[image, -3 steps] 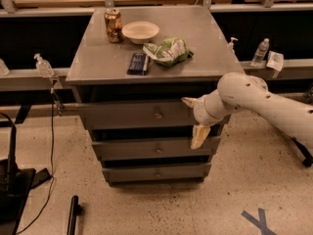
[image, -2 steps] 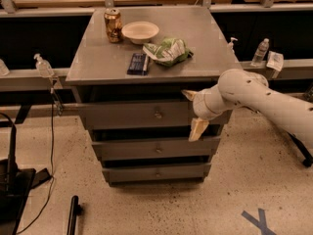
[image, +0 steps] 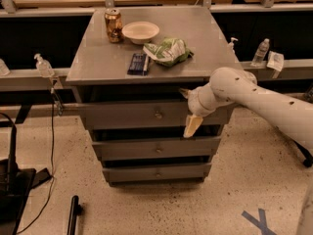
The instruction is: Open top drawer
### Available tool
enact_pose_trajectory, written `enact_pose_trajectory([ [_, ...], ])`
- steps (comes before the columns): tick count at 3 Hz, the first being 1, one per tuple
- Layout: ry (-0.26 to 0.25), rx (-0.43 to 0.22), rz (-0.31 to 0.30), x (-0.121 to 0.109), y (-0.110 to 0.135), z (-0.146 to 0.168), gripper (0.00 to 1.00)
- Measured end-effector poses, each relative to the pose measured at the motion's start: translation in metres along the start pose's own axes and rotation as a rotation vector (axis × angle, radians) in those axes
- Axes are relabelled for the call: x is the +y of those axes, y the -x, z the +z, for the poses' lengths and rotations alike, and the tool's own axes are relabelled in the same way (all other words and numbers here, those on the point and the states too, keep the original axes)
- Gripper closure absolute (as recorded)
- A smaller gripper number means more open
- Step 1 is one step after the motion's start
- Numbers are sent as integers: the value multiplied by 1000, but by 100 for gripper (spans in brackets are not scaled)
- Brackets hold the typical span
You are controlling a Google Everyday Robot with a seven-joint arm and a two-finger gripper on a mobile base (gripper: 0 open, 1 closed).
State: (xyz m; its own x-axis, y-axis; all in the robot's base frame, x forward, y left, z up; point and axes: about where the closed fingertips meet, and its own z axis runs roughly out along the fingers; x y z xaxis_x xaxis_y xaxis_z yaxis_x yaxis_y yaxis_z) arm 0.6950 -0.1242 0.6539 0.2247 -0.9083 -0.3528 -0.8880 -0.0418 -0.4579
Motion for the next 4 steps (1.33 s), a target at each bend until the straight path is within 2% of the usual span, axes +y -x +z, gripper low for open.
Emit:
enact_pose_trajectory([
  [1,38,3,25,2,-8,18,0],
  [2,60,-1,32,4,-8,19,0],
  [3,60,-1,32,4,-8,18,0],
  [4,81,-15,7,25,-3,-1,0],
])
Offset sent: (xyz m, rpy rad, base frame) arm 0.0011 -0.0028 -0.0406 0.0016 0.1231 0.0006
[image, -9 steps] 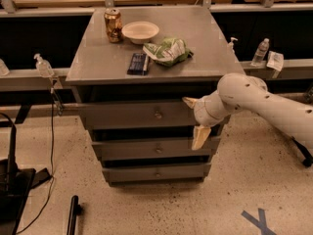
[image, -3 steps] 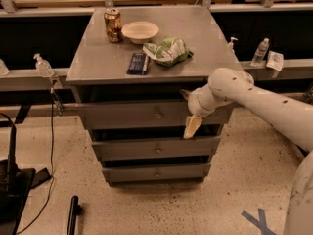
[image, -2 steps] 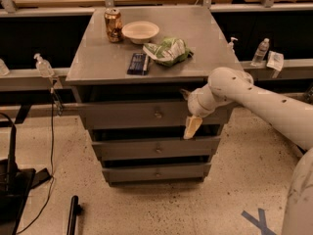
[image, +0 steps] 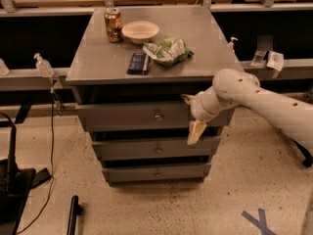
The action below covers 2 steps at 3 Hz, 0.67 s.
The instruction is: Open top drawer
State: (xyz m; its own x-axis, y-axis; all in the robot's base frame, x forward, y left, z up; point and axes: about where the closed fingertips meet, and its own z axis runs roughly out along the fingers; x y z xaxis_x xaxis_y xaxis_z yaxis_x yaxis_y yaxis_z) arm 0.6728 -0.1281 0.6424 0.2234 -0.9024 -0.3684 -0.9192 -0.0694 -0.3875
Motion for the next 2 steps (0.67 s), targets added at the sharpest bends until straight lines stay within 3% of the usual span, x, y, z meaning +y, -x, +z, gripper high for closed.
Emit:
enact_pose_trajectory([
  [2,44,-10,-15,34,3,-27,0],
])
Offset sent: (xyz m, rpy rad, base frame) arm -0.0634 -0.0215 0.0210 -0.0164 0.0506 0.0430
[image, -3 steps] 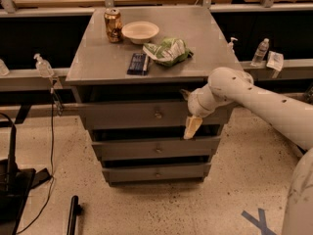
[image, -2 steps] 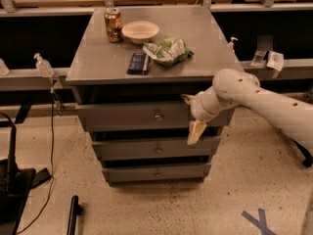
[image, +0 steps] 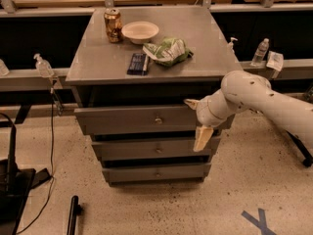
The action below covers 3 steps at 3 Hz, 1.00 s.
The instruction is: Open top drawer
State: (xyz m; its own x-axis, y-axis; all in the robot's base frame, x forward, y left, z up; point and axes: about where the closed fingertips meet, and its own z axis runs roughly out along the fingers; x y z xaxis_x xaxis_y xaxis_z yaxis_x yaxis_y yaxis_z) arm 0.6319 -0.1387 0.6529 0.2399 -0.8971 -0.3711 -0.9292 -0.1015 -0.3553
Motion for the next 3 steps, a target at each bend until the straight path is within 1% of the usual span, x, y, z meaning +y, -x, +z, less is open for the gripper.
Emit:
enact_pose_trajectory([
  [1,23,-2,-14,13,3,-11,0],
  [2,51,-6,-24,30,6,-23,2],
  [3,49,-8,-25,35,6,-31,3],
])
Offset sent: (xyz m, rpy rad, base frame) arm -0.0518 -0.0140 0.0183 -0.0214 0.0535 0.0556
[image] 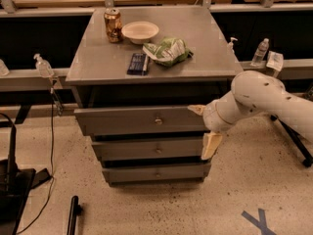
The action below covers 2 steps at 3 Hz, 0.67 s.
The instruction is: Open top drawer
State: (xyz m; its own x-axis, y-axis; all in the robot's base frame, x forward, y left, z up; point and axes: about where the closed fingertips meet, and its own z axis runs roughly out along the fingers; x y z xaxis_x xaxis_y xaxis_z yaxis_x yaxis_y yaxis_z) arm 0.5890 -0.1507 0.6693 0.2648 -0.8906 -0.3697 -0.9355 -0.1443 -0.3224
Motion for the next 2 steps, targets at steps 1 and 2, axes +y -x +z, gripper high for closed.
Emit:
enact_pose_trajectory([
  [1,-46,11,-33,-26,-2,-7,3],
  [2,-65,18,-57,-51,-3,-10,3],
])
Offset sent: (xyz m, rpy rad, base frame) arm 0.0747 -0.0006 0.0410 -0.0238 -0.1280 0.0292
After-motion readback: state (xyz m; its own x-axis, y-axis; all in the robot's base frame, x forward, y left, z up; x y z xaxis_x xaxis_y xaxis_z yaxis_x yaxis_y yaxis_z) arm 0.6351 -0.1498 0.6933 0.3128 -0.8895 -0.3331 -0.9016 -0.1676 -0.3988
